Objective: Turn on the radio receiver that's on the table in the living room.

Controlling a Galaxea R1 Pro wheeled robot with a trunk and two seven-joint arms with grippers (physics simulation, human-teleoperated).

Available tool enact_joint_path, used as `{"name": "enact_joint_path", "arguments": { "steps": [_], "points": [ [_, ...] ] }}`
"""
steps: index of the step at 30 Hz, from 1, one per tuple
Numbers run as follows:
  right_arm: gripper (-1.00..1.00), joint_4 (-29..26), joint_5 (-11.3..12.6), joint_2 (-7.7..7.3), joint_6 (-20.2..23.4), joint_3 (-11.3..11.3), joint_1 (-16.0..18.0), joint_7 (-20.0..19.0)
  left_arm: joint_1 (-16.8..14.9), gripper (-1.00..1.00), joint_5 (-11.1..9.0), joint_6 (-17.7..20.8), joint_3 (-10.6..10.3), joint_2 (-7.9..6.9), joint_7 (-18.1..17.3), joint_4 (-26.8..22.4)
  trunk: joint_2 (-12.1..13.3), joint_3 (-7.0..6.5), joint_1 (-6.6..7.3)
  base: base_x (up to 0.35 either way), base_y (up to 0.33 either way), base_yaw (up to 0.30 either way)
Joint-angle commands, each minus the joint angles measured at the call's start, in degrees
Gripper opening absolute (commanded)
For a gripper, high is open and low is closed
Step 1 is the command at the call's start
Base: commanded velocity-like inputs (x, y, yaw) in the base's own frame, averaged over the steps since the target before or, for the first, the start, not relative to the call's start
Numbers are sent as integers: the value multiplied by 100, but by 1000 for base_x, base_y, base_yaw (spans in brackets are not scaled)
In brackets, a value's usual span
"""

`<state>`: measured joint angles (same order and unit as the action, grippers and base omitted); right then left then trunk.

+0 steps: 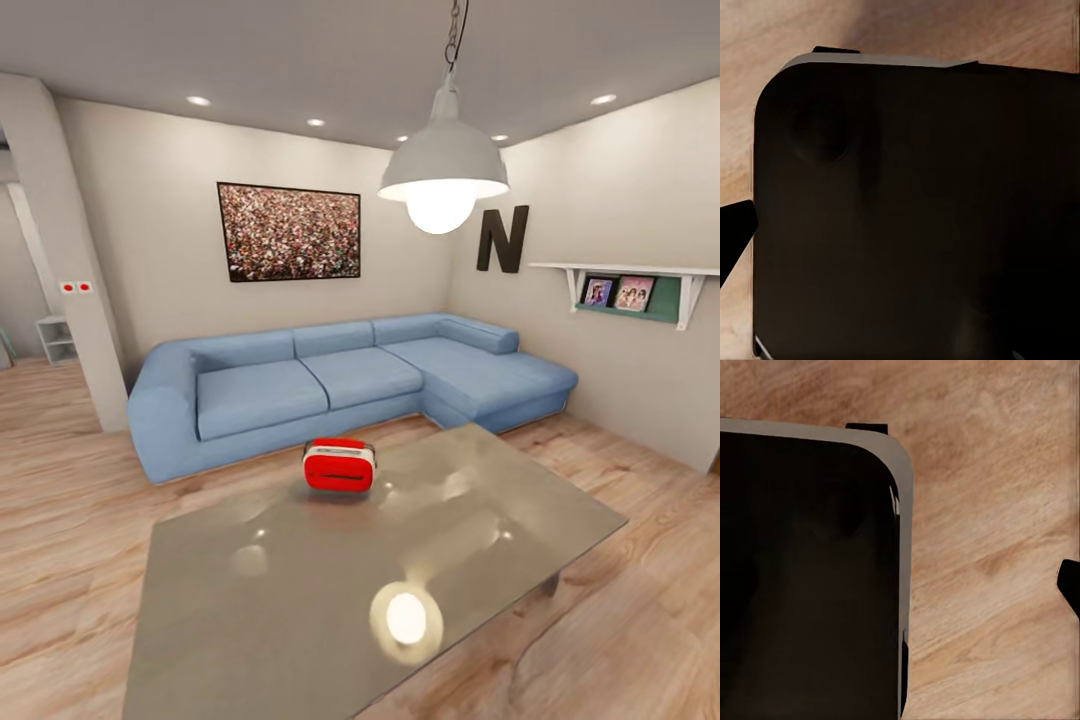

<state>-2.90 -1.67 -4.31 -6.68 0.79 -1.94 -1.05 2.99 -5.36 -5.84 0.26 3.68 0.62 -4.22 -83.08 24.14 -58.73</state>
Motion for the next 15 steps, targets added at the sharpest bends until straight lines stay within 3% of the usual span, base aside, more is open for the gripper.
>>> {"name": "enact_joint_path", "arguments": {
  "steps": [1, 15],
  "points": [
    [100, 0, 0, 0, 0, 0, 0, 0, 0, 100, 0, -3, 0, 1, 0, -1, 0, 0, 0, 250, -184, 0],
    [100, 0, -9, 6, 0, 0, 0, 0, 0, 100, 0, -5, 0, 1, 0, -9, 0, 0, 0, 250, -184, 0]
  ]
}}
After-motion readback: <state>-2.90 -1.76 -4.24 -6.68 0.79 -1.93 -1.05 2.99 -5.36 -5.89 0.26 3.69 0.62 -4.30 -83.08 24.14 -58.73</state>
